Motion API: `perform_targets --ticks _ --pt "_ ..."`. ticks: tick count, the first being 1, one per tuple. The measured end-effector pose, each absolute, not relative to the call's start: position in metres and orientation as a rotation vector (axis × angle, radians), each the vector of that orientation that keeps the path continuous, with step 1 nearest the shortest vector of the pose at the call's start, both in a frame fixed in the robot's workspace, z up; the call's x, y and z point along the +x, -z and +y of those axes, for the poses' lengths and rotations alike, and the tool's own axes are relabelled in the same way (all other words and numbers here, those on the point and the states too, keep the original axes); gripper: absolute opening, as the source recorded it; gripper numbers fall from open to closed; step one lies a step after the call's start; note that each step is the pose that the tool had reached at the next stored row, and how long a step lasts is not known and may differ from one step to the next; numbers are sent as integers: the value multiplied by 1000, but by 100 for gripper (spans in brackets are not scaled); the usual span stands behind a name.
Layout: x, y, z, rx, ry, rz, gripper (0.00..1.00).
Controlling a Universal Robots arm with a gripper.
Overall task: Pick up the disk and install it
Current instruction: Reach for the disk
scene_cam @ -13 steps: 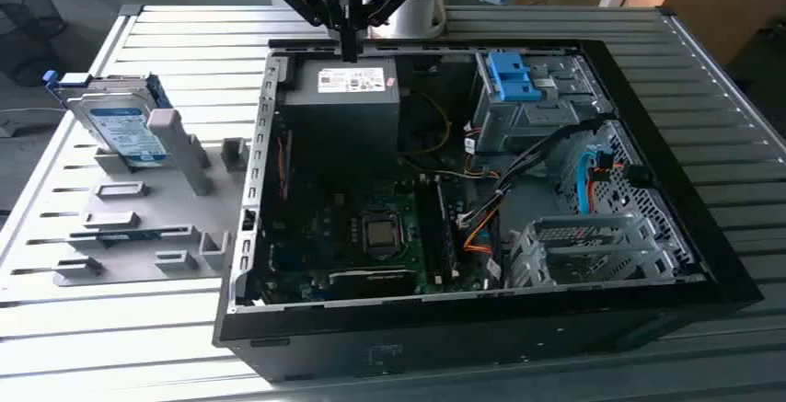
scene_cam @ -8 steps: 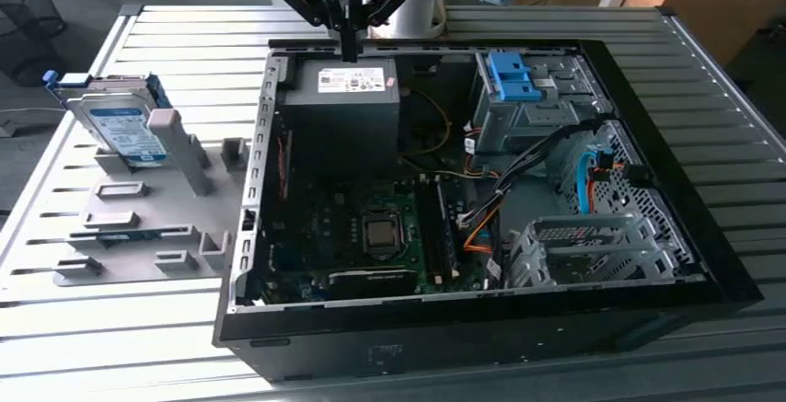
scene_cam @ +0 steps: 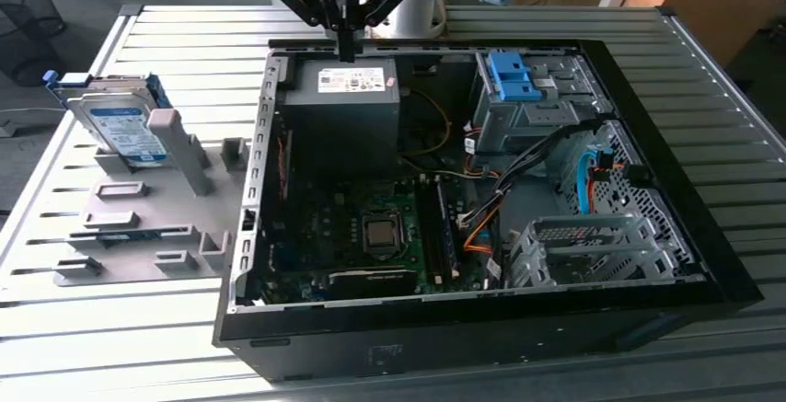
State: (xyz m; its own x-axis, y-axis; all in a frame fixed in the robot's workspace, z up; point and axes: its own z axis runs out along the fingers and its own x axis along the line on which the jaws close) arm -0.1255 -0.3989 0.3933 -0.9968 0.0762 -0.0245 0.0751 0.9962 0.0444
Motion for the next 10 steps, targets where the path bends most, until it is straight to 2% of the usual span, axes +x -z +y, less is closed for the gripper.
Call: perform_targets --ticks 10 --pt "-138 -393 -399 118 -68 3112 11"
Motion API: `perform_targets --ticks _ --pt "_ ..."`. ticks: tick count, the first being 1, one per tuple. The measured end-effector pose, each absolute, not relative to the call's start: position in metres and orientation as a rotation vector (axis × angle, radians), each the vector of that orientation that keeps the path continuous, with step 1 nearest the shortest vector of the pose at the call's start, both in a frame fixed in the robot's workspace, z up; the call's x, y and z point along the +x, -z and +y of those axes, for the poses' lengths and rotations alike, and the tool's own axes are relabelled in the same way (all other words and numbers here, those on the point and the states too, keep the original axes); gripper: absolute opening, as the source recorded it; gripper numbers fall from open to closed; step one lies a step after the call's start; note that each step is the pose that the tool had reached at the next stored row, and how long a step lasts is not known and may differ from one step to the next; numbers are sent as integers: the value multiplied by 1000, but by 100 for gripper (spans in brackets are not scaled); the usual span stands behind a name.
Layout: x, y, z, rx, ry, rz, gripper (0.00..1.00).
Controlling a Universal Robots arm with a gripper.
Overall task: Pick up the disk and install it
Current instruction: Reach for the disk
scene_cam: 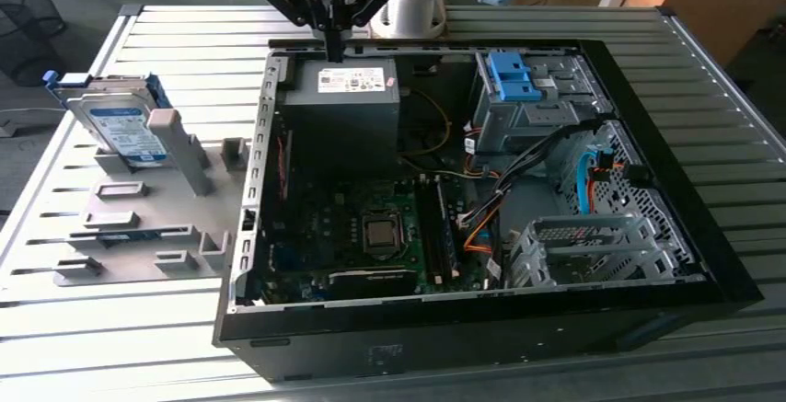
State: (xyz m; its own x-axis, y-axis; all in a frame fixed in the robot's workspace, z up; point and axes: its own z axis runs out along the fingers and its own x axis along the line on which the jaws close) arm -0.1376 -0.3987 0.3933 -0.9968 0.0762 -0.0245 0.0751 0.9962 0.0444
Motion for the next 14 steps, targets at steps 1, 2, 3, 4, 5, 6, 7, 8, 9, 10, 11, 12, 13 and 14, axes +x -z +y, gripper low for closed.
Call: perform_targets --ticks 1,2,3,4,5,6,7,8,9,10,11,12,13,14 --pt "-139 -393 -399 118 -68 3113 11" --pt "-141 -393 -399 118 -68 3112 11" --pt "-142 -393 -399 118 -68 3113 11" --pt "-143 -393 -399 118 -68 3112 11" --pt "-144 -393 -399 118 -68 3113 11" --pt "-145 -393 -399 118 -68 3112 11" --pt "-145 -393 -398 118 -68 3112 11" --pt "-146 -393 -398 118 -68 3112 11" --pt "-146 -393 -398 118 -68 3112 11" --pt "-146 -393 -399 118 -68 3113 11" --pt "-146 -393 -399 118 -68 3113 11" --pt "-146 -393 -399 118 -68 3113 11" --pt "-146 -393 -399 118 -68 3112 11" --pt "-147 -393 -399 118 -68 3112 11"
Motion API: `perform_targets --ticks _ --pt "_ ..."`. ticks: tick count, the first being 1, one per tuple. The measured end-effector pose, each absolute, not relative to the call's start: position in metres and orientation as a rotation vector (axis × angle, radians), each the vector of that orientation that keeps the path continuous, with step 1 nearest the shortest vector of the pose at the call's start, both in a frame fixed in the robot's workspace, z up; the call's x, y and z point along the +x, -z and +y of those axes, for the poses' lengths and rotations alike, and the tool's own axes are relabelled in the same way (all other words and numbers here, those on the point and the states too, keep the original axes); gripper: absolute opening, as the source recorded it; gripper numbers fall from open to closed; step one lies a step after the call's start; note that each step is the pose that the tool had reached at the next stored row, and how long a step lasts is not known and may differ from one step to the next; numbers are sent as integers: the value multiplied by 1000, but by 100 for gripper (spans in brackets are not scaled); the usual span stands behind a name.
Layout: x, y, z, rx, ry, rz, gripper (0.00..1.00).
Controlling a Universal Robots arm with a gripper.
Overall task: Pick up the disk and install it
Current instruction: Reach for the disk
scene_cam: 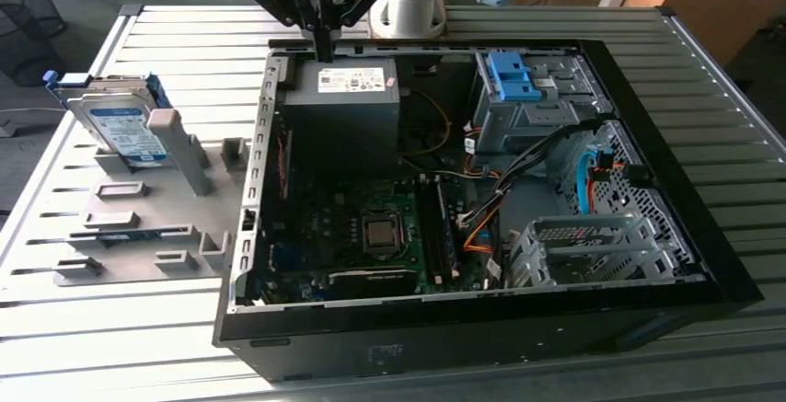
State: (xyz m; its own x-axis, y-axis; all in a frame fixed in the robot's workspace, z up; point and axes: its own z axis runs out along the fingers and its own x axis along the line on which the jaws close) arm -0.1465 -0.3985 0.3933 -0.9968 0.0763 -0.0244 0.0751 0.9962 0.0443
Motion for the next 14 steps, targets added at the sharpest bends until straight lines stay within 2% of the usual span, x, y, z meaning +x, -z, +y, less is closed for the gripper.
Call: perform_targets --ticks 14 --pt "-152 -393 -399 118 -68 3112 11"
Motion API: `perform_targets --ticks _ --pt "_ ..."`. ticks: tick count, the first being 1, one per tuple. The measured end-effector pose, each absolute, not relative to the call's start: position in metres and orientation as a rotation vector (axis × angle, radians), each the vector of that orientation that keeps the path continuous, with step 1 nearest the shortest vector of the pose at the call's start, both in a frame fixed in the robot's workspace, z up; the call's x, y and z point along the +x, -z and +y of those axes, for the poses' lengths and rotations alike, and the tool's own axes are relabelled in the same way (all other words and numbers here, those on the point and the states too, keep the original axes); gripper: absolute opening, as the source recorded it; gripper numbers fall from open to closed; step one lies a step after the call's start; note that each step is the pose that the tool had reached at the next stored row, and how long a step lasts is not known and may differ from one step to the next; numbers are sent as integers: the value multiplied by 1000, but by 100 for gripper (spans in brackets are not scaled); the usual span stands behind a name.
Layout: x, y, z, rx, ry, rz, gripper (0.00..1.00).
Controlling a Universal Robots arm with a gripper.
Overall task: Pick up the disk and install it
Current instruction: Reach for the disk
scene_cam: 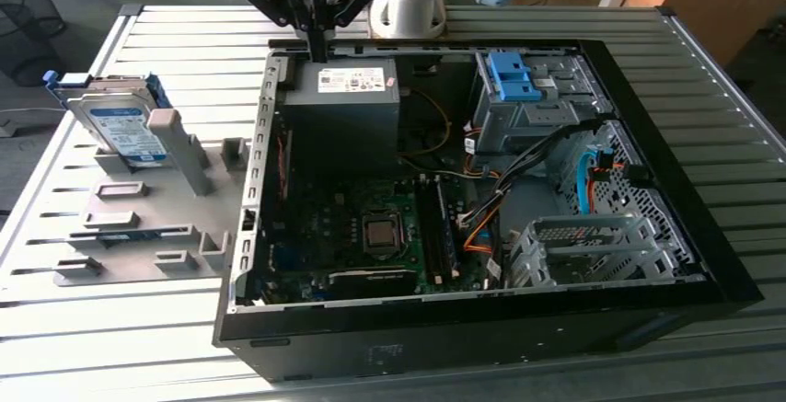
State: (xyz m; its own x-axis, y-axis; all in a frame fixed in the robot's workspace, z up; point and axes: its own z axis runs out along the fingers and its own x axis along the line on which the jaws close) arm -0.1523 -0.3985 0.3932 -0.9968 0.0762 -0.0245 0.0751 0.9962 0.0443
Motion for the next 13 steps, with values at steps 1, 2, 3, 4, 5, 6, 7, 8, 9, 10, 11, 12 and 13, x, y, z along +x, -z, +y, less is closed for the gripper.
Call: perform_targets --ticks 1,2,3,4,5,6,7,8,9,10,11,12,13 --pt "-153 -393 -399 118 -68 3112 11" --pt "-153 -393 -399 118 -68 3112 11" --pt "-154 -393 -399 118 -68 3112 11" --pt "-154 -393 -399 118 -68 3113 11" --pt "-155 -393 -399 118 -68 3112 11" --pt "-155 -393 -399 118 -68 3112 11" --pt "-156 -393 -399 118 -68 3113 11" --pt "-156 -393 -399 118 -68 3112 11" --pt "-157 -393 -399 118 -68 3112 11" --pt "-157 -393 -399 118 -68 3113 11" --pt "-158 -393 -399 118 -68 3112 11" --pt "-158 -393 -399 118 -68 3113 11" --pt "-158 -393 -399 118 -68 3112 11"
